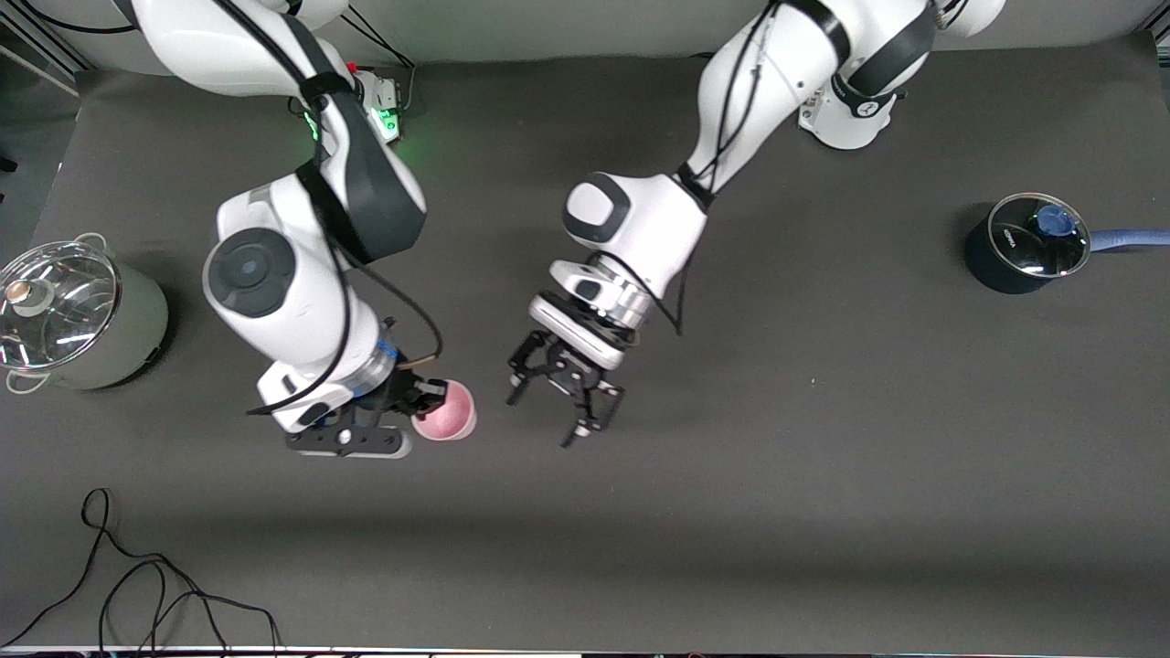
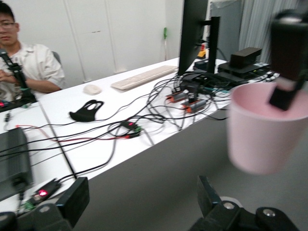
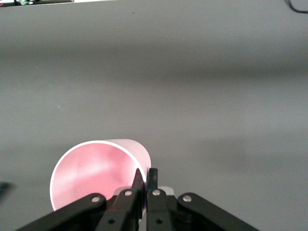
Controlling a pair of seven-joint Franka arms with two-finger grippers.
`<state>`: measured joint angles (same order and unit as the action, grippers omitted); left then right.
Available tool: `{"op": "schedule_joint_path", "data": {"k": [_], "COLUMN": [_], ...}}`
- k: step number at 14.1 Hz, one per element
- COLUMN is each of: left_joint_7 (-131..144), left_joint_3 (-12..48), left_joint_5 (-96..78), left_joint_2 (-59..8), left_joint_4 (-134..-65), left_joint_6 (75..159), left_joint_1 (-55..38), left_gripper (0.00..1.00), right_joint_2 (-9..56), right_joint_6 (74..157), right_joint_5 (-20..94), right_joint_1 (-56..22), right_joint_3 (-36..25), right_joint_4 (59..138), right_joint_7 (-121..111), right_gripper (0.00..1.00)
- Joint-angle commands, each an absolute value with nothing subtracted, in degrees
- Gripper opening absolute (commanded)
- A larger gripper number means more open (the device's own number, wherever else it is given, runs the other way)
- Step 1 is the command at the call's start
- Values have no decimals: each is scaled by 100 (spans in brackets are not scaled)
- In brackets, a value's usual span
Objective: Transfer pink cup from left to right arm
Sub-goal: 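Open the left gripper and withdraw it while the right gripper pulls away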
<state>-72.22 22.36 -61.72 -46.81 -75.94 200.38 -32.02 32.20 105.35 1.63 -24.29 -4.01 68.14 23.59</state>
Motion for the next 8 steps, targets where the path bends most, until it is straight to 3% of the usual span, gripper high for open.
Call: {"op": "schedule_joint_path", "data": {"k": [1, 8], "left_joint_7": [-7225, -7242], "left_joint_3": [2206, 2188], "left_joint_5": [-6179, -5381], "left_joint_2": [-4035, -3534], "left_joint_4": [-8481, -8499], "left_joint_6": [19786, 16898], "left_joint_1": [-2901, -1251], "left_gripper": [100, 100], "right_joint_2": [3042, 2918], "right_joint_6": [10171, 9764], "right_joint_5": [97, 70], "right_joint_1": [-2093, -661], "right_joint_3": [-378, -378], "right_joint_4": [6847, 7005], "right_joint_7": [1621, -937], "right_gripper": [0, 0]}}
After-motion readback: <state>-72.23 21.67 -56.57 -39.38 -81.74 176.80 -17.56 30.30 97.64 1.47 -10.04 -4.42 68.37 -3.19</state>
